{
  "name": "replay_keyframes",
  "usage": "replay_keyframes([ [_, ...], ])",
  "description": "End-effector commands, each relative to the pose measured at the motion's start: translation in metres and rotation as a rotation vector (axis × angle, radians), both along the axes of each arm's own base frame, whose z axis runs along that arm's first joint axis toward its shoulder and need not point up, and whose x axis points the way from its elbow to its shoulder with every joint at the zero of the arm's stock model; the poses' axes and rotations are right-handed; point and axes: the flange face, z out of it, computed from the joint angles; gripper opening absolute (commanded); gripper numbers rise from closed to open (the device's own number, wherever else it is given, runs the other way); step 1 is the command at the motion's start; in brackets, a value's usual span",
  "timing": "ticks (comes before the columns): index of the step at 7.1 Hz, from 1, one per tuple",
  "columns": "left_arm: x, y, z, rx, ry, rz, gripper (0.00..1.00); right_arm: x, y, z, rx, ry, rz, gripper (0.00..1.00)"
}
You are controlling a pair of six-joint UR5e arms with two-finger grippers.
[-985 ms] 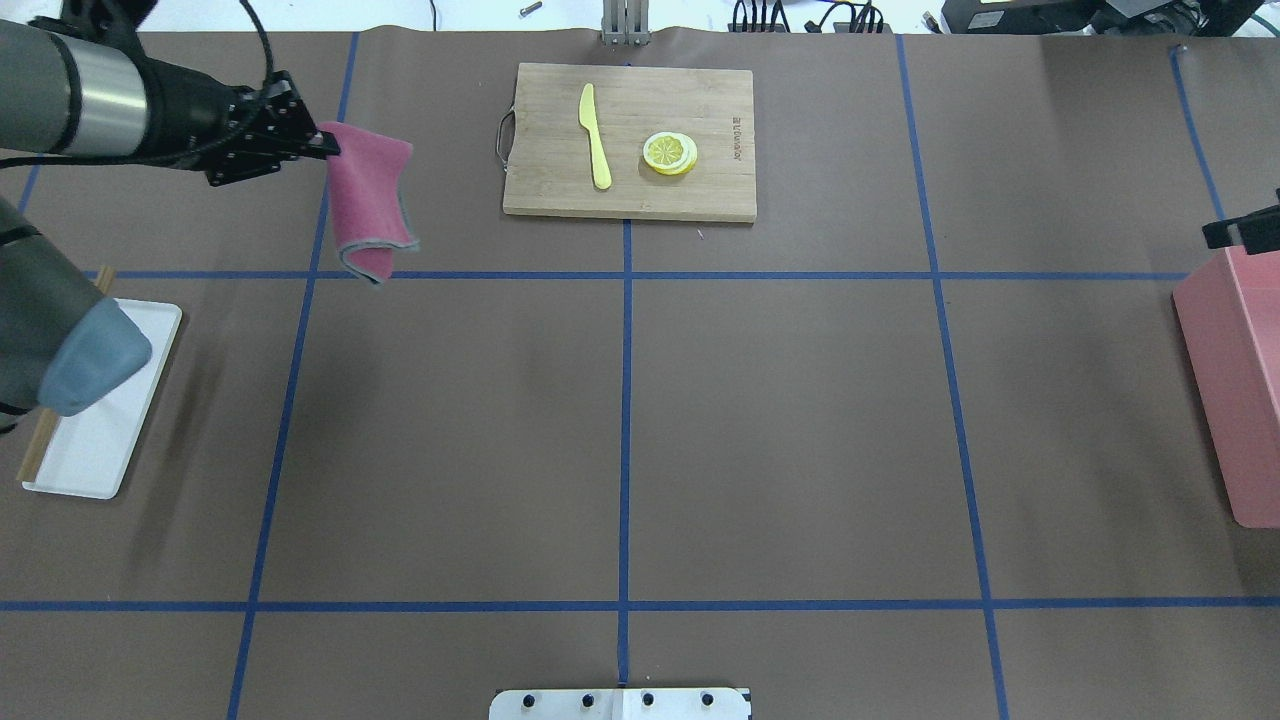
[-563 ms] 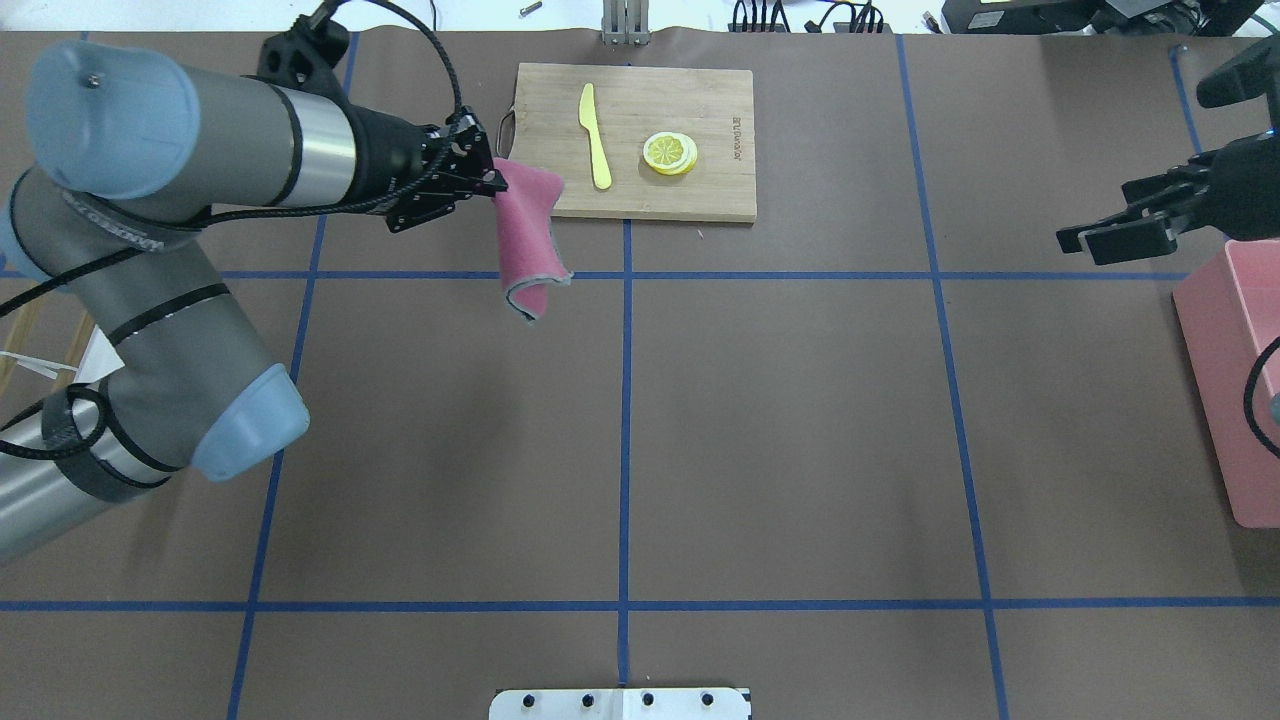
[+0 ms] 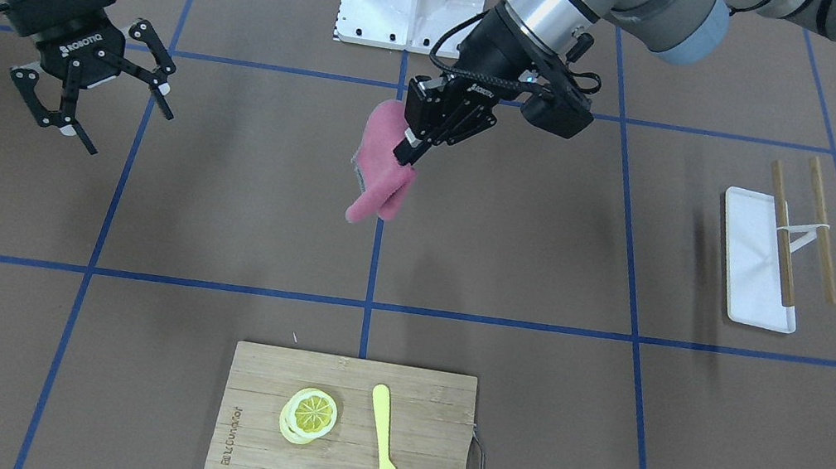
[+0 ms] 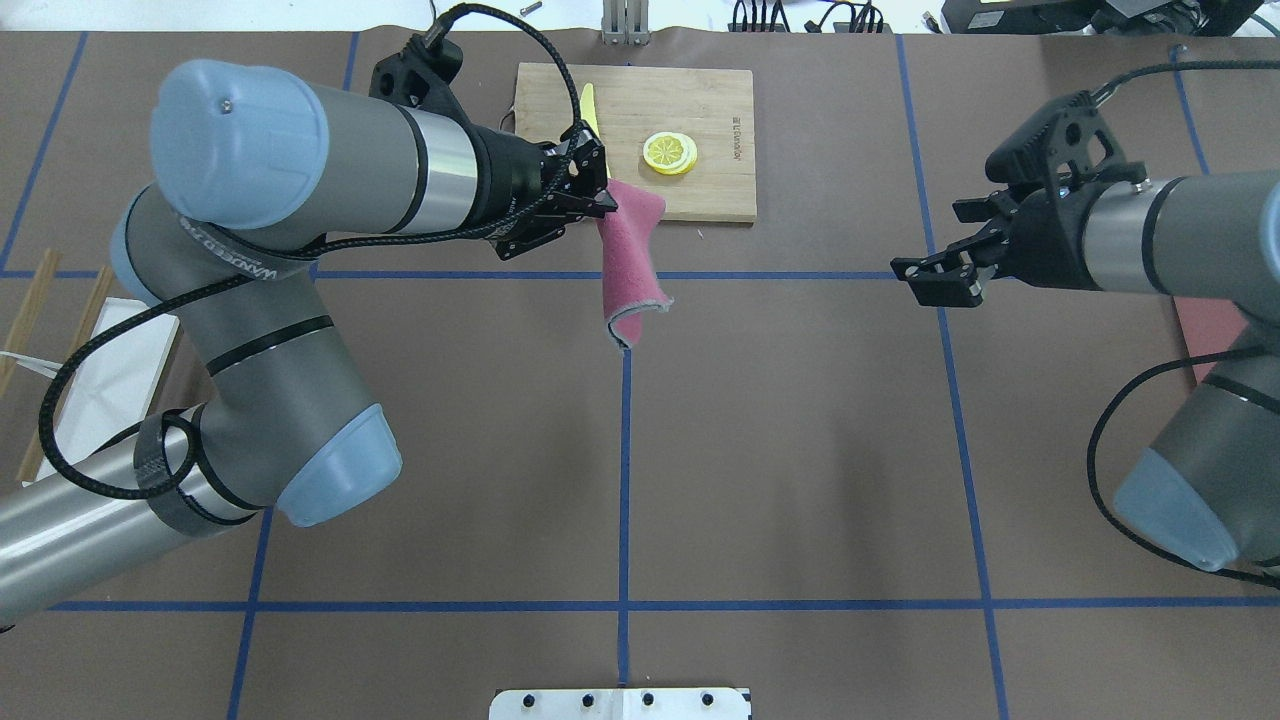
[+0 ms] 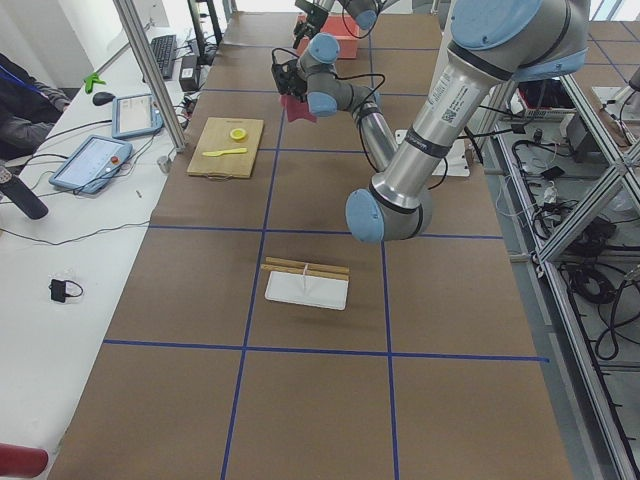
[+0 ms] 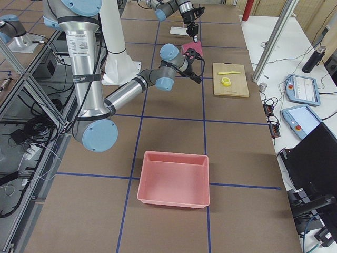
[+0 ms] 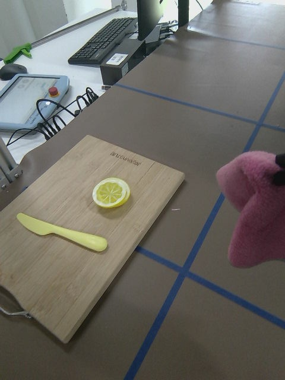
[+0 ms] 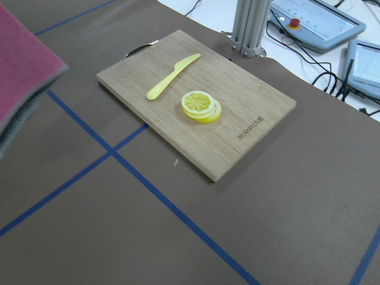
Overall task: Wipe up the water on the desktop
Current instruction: 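Carry the cloth toward the table center while the right arm reaches toward it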
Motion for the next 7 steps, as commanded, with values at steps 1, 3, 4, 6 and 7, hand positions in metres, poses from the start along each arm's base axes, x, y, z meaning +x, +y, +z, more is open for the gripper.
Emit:
replay_keyframes([
  [1,0.017,0.016,-0.036,-0.016,0.065,-0.028,0.0,-0.047,0.023,-0.024,0.056,-0.012,0.005,0.93],
  [3,0.03,0.031,-0.056,0.0,0.091,-0.034,0.0,-0.075,0.038,-0.038,0.086,-0.023,0.006,0.93],
  [4,0.033,0.038,-0.066,0.01,0.107,-0.026,0.0,-0.088,0.045,-0.043,0.096,-0.014,0.022,0.93],
  [6,0.04,0.044,-0.068,-0.005,0.118,-0.057,0.0,-0.096,0.053,-0.051,0.08,-0.037,0.032,0.95],
  [7,0.041,0.046,-0.068,-0.004,0.119,-0.054,0.0,-0.096,0.053,-0.051,0.08,-0.037,0.034,0.9],
])
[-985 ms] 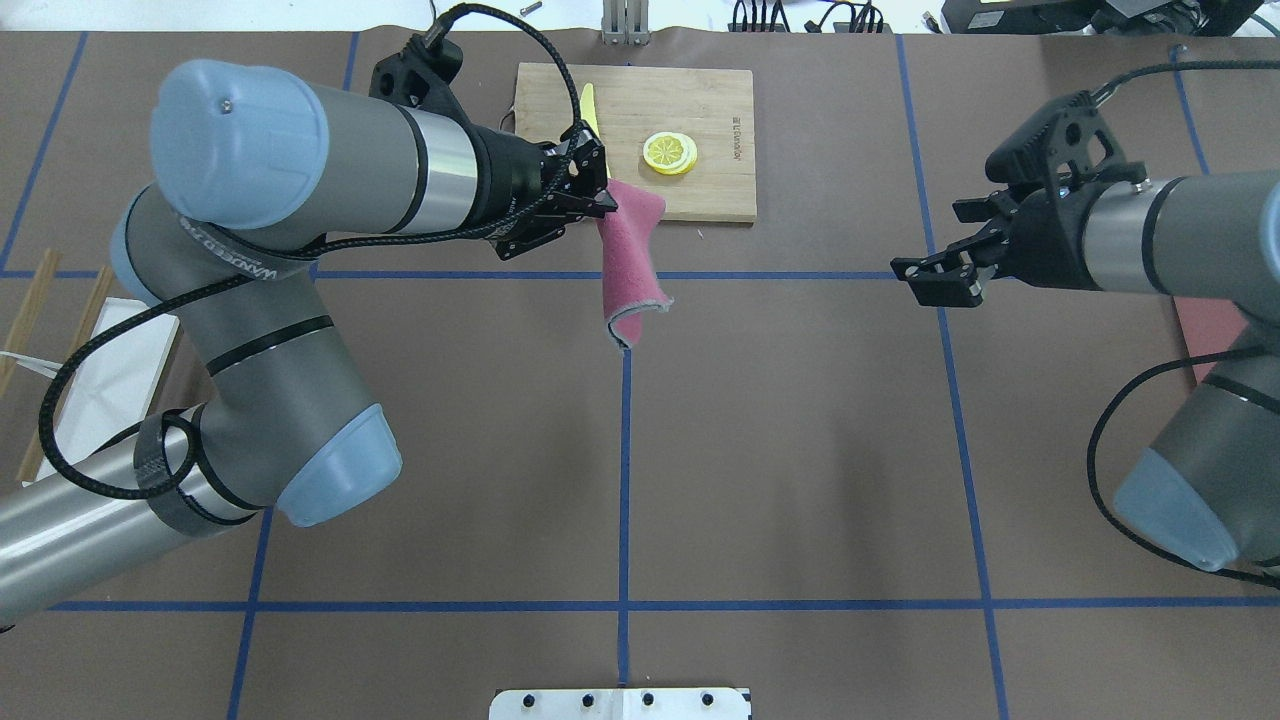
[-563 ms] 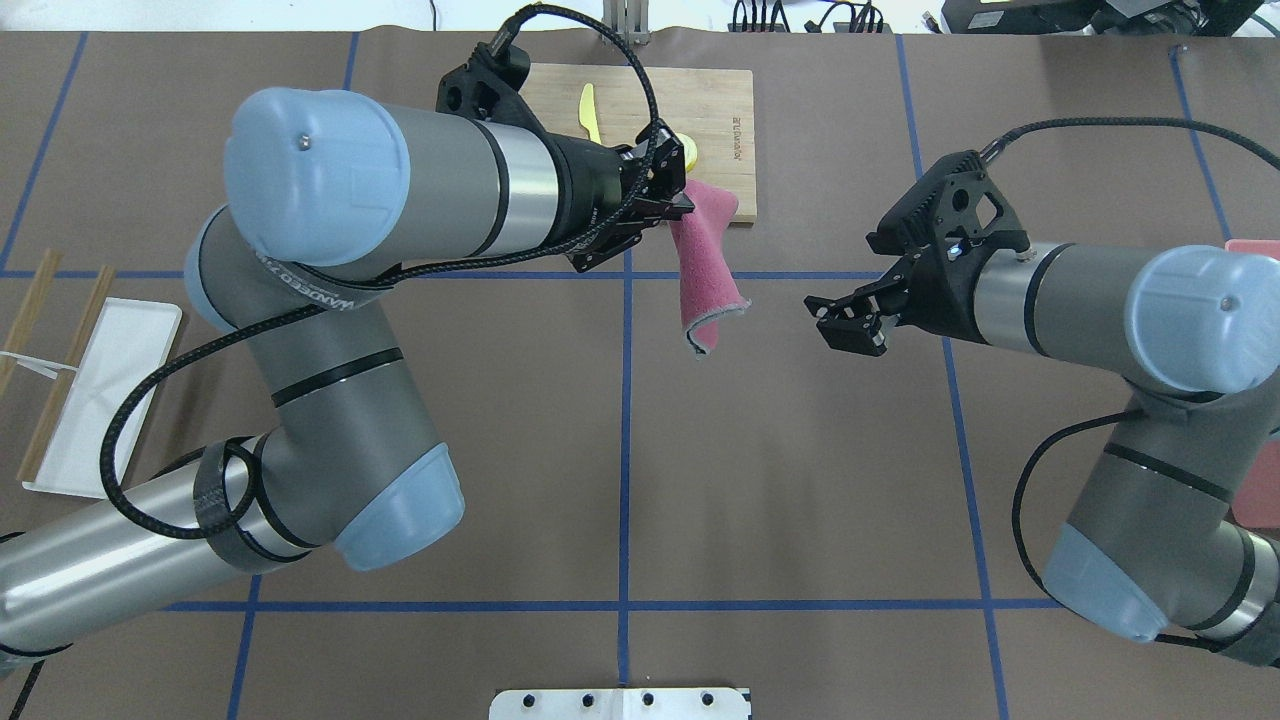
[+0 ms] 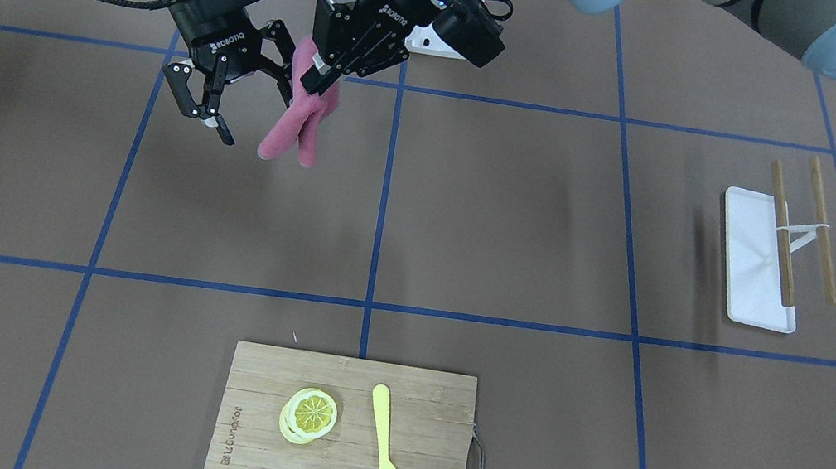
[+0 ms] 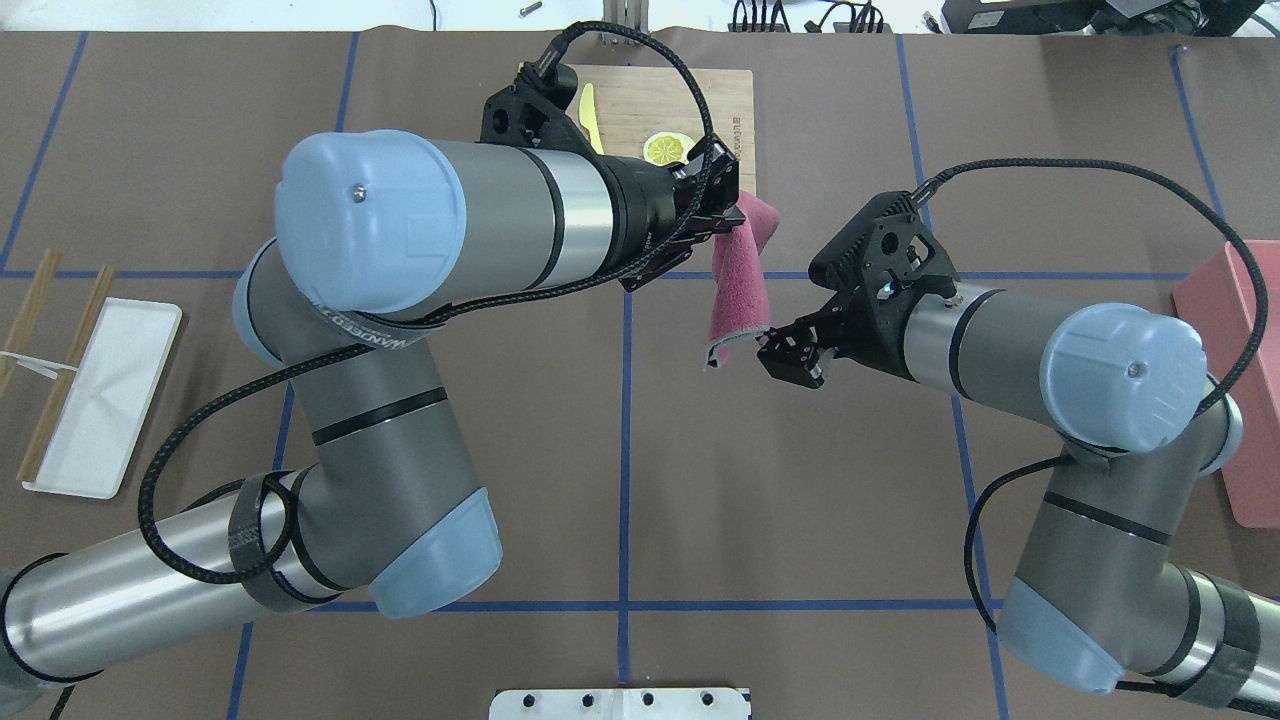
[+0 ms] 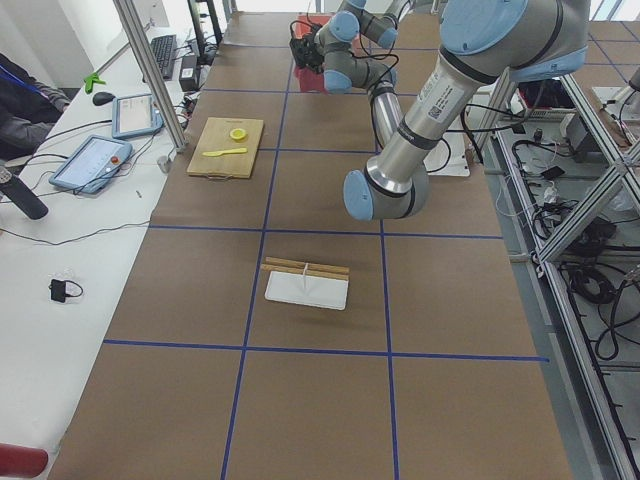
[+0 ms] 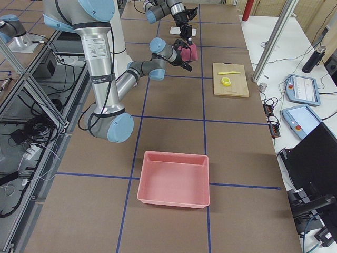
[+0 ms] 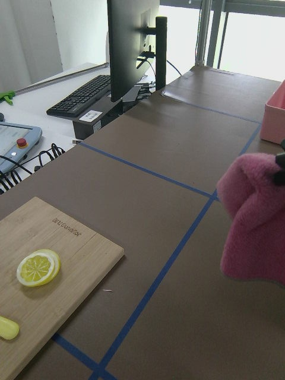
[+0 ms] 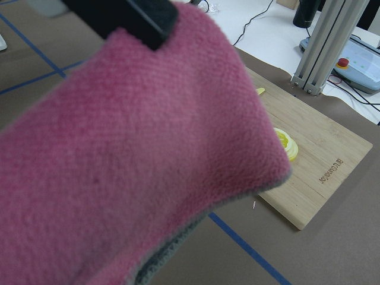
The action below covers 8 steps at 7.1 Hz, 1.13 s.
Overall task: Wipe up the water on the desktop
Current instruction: 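Grasp the hanging cloth with the right gripper below the left gripper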
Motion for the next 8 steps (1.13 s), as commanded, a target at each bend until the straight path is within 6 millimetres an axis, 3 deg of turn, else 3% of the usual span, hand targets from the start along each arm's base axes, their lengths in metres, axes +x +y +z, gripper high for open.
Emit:
replay_keyframes([
  [1,0.001,0.005,-0.003,-0.001,0.011,-0.001,0.0,-0.001,0.002,-0.002,0.0,-0.007,0.004,0.92],
  [2,0.002,0.005,0.0,-0.001,0.004,-0.001,0.0,-0.001,0.005,-0.003,0.001,-0.009,-0.001,0.99],
  [7,0.004,-0.012,0.001,-0.081,0.036,-0.141,0.0,-0.009,0.017,-0.007,-0.019,-0.031,-0.019,0.99],
  [8,0.001,-0.011,-0.01,-0.109,0.073,-0.141,0.0,-0.011,0.017,-0.007,-0.015,-0.029,-0.008,0.99],
])
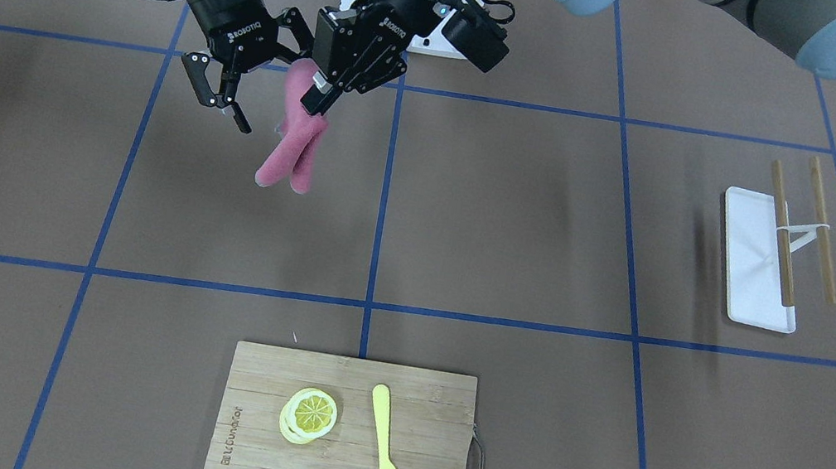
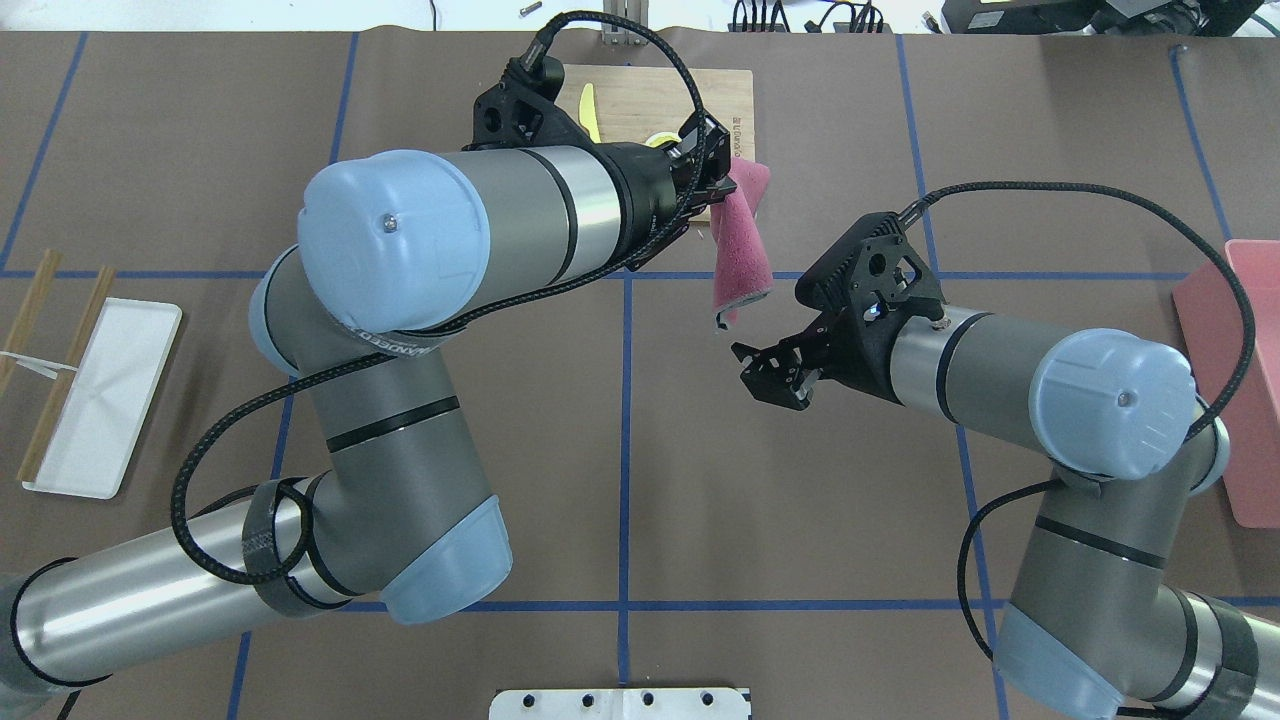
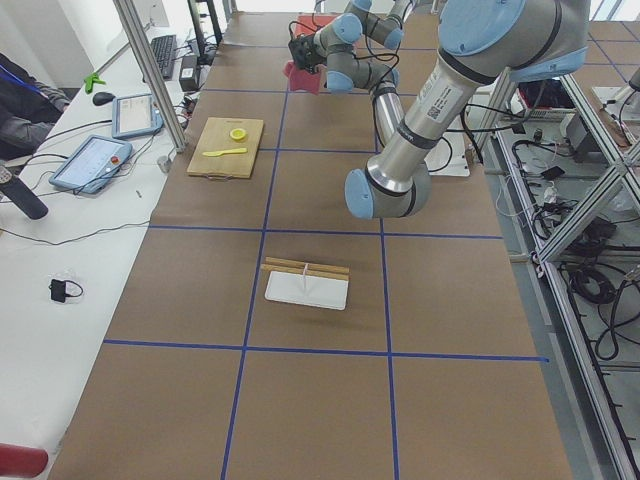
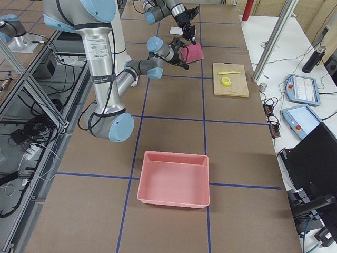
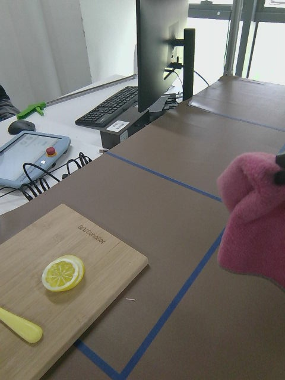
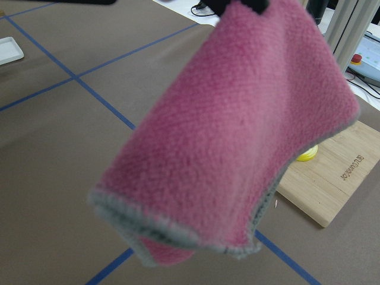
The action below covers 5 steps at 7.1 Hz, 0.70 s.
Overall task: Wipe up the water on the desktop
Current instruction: 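Grasp the hanging cloth with the right gripper below the left gripper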
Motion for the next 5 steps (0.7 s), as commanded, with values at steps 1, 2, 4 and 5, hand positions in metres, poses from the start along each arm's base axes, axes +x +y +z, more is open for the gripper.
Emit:
replay_keyframes([
  [1,-0.001,0.0,-0.01,-0.07,0.066,-0.01,0.0,-0.004,0.002,0.001,0.001,0.003,0.011,0.99],
  [2,0.002,0.001,-0.01,-0.071,0.062,-0.004,0.0,-0.004,0.002,0.001,0.001,0.003,0.011,0.89],
  [4,0.011,0.004,-0.007,-0.068,0.049,0.008,0.0,-0.003,0.001,0.001,-0.004,0.002,0.012,0.29],
  [5,0.011,0.004,-0.007,-0.067,0.048,0.008,0.0,-0.002,0.001,0.002,-0.01,0.001,0.015,0.01],
])
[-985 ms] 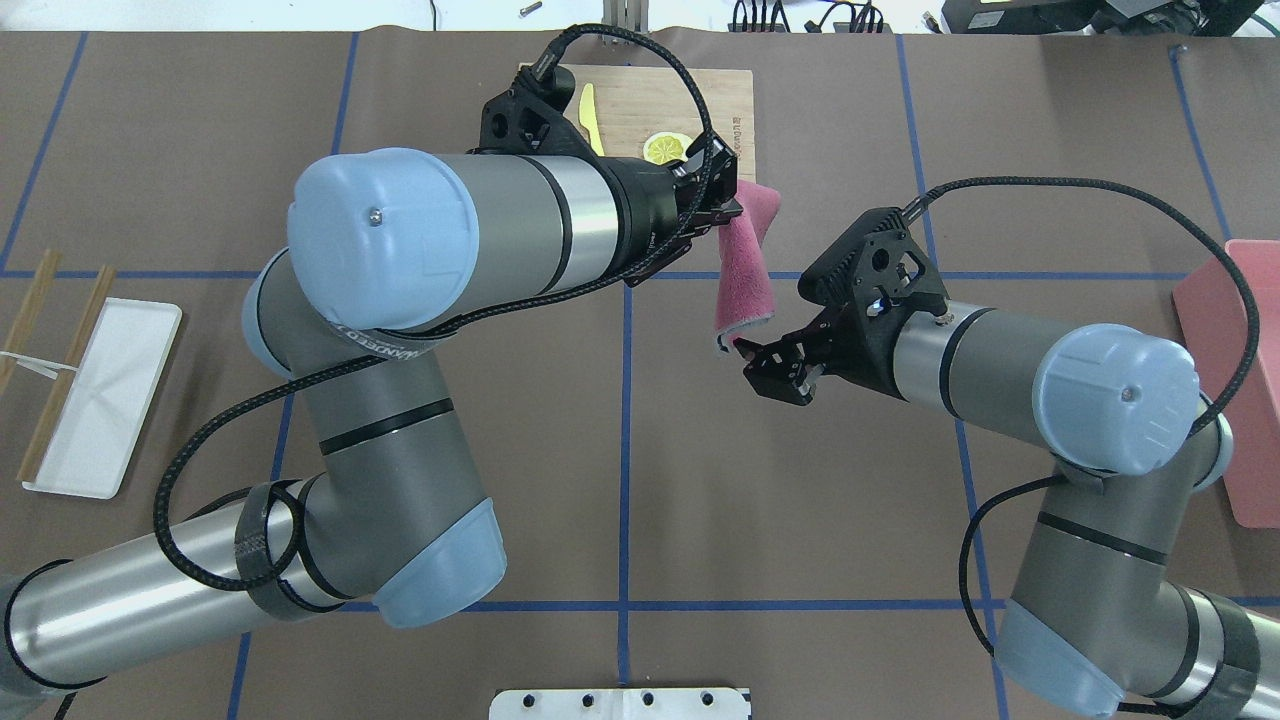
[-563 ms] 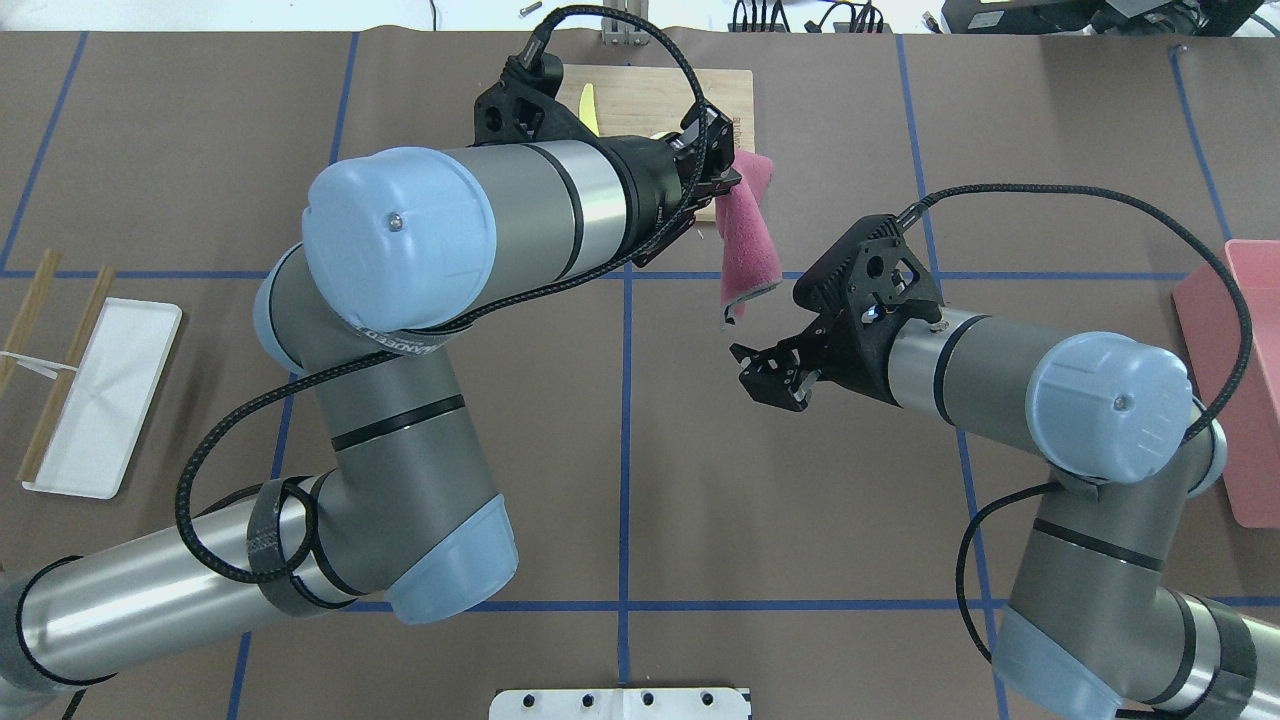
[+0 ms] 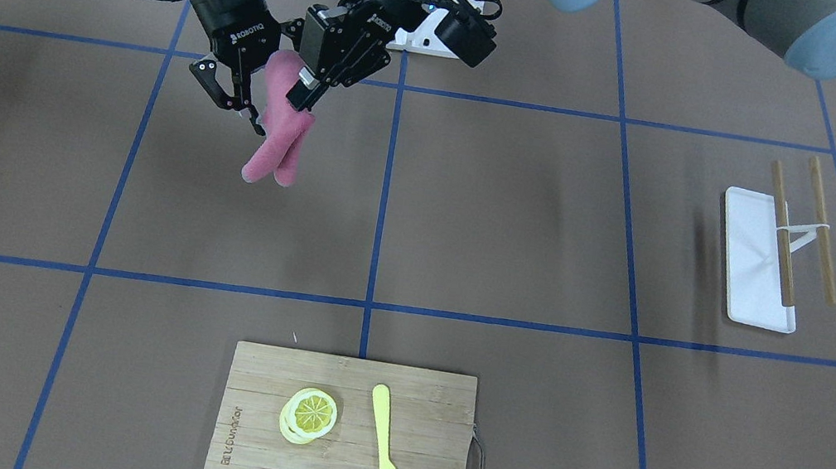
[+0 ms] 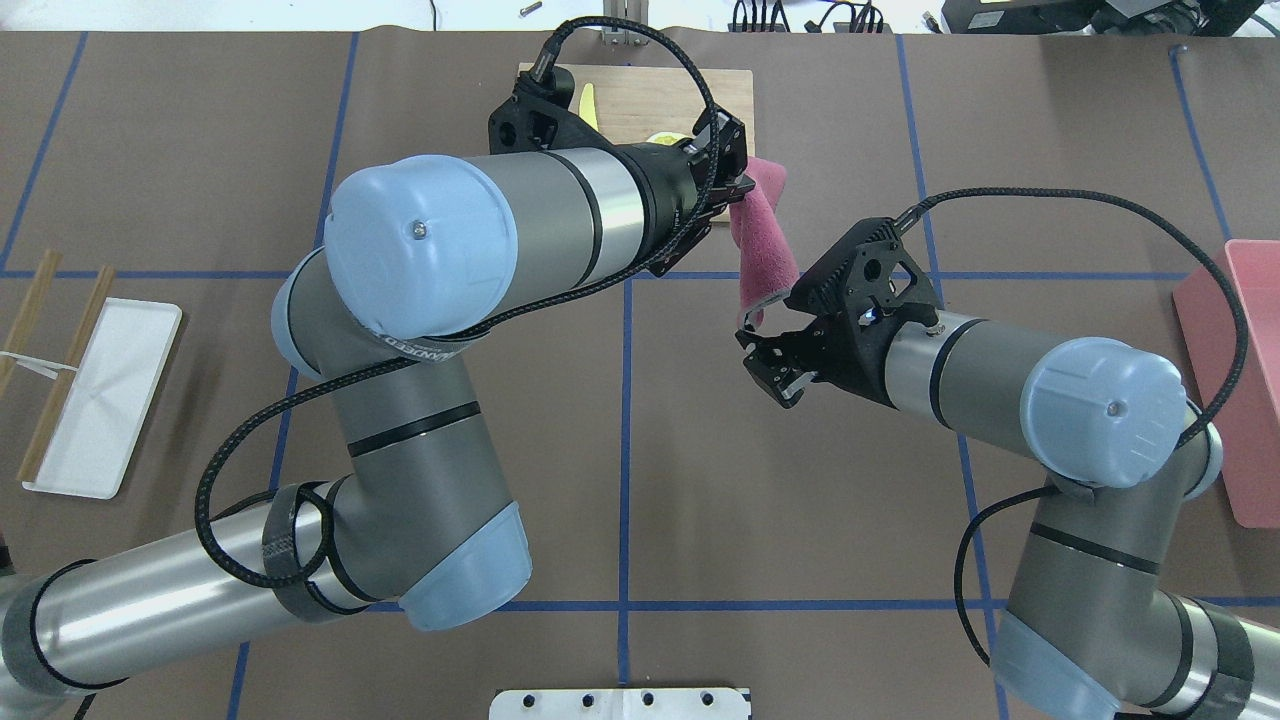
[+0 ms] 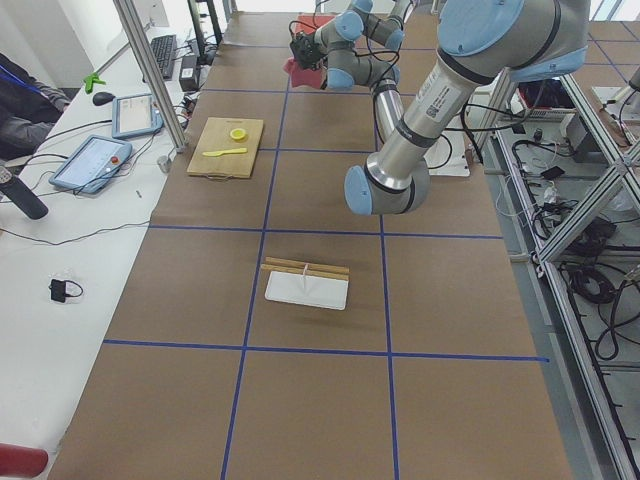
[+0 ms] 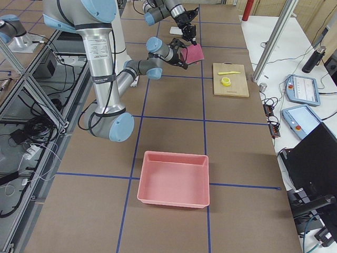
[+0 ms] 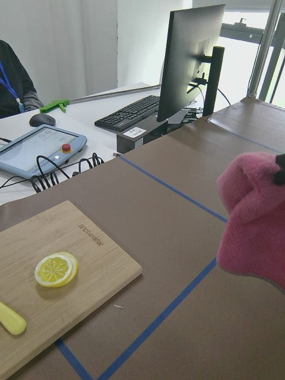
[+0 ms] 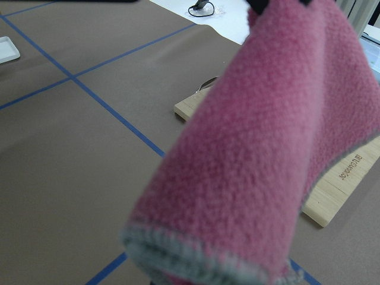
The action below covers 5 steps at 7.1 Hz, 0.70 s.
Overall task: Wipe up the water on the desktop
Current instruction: 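Grasp the hanging cloth with the right gripper below the left gripper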
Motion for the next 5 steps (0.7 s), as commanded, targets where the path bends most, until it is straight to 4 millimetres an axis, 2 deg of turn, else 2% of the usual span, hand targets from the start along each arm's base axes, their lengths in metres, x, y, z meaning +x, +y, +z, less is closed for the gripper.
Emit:
replay_keyframes([
  [1,0.0007,0.0007,-0.0001,0.003,-0.002,0.003,0.0,0.0018,0.0,0.0054,-0.011,0.005,0.003,0.0],
  [4,-0.0005,0.0015,0.0028,0.005,-0.005,0.005,0.0,0.0036,-0.0008,0.0064,-0.013,0.006,0.006,0.0],
  [5,-0.0016,0.0,0.0061,0.009,-0.013,0.002,0.09,0.0046,-0.0012,0.0058,-0.011,0.005,0.008,0.0],
])
